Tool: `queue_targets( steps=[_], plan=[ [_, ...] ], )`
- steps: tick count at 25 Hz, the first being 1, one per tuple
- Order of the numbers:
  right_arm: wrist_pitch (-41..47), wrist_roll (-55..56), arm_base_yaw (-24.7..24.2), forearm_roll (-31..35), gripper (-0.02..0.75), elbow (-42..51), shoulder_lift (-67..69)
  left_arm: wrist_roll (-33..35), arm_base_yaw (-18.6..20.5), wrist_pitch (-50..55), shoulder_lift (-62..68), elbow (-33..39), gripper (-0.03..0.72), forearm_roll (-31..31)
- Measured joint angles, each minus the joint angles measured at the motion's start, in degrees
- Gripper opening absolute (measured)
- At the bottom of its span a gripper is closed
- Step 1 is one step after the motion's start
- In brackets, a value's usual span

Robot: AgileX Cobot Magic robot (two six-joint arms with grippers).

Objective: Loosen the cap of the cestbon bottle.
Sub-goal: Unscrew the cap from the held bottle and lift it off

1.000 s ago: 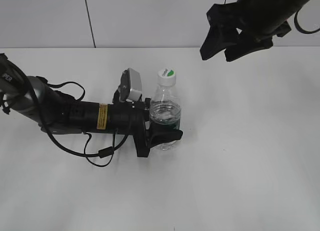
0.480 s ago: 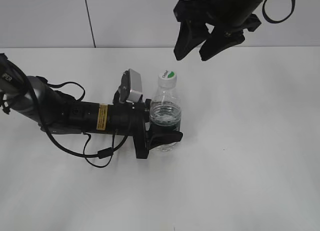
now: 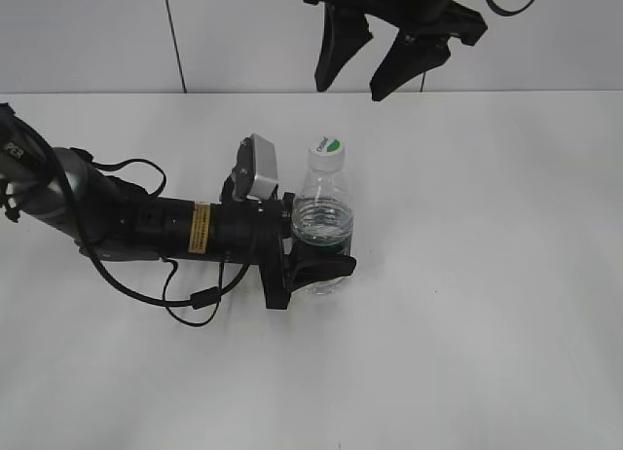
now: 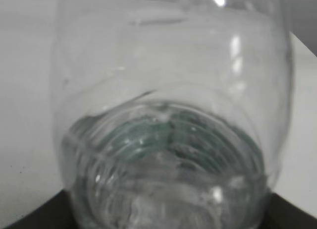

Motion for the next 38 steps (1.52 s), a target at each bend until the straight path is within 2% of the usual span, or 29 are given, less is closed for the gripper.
queue_targets(
  steps=[11, 18, 30, 38],
  plan=[
    [0.1, 5.9, 2.8, -2.1, 0.461, -2.5, 3.9, 0.0, -0.1, 0.1, 0.0, 0.0, 0.401, -0.1],
    [0.3, 7.1, 3.4, -2.2, 0.461, 0.6, 3.9, 0.0, -0.1, 0.2, -0.1, 0.0, 0.401, -0.1],
    [0.3, 7.4, 4.8, -2.2, 0.459, 1.0, 5.8, 0.0, -0.1, 0.3, -0.1, 0.0, 0.401, -0.1],
    [0.3, 7.4, 4.8, -2.3, 0.372, 1.0, 6.0, -0.1, -0.1, 0.4, -0.2, 0.0, 0.401, -0.1]
  ],
)
